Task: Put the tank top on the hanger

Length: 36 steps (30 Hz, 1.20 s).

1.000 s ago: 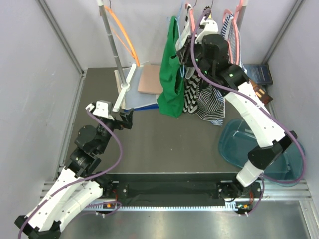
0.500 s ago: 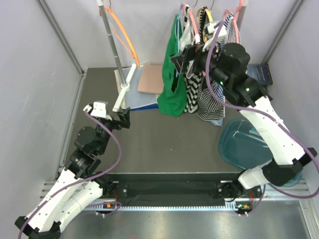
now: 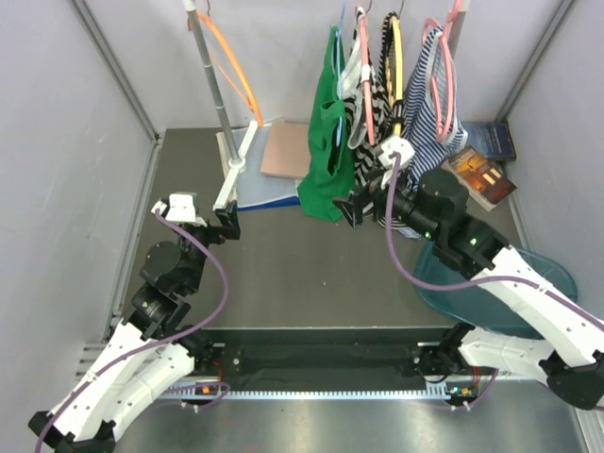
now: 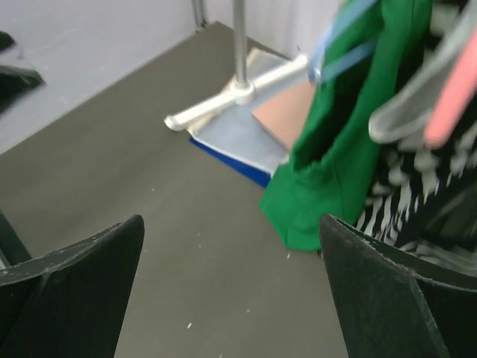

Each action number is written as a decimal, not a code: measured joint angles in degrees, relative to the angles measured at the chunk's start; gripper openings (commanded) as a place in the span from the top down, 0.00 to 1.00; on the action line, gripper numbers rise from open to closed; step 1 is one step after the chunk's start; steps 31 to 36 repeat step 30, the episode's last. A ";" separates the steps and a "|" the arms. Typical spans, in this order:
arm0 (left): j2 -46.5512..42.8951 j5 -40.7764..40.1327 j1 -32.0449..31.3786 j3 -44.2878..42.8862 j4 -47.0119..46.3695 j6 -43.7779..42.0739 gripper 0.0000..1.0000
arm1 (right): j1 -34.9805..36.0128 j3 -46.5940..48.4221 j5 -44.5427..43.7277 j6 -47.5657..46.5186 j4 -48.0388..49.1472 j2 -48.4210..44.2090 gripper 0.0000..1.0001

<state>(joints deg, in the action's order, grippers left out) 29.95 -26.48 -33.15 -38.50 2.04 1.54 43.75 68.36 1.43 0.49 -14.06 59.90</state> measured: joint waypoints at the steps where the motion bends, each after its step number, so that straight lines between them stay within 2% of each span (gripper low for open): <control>1: 0.20 -0.02 0.00 0.00 -0.02 0.00 0.01 | -0.28 -2.71 -1.25 0.72 0.15 -1.07 0.00; 7: 1.70 -0.02 0.00 0.00 -0.07 0.00 0.01 | -4.28 -16.28 -7.72 6.21 -0.94 -8.94 0.00; 12: 1.70 0.09 0.00 0.00 -0.28 0.00 0.01 | -9.16 -21.57 -12.79 10.38 -1.60 -17.09 0.00; 20: 1.81 0.68 0.00 0.00 -0.57 0.02 0.01 | -11.80 -22.23 -18.01 13.38 -1.64 -21.09 0.00; 36: 2.03 1.38 0.00 0.02 -1.25 0.02 0.01 | -12.07 -23.74 -19.65 15.21 -1.64 -20.46 0.00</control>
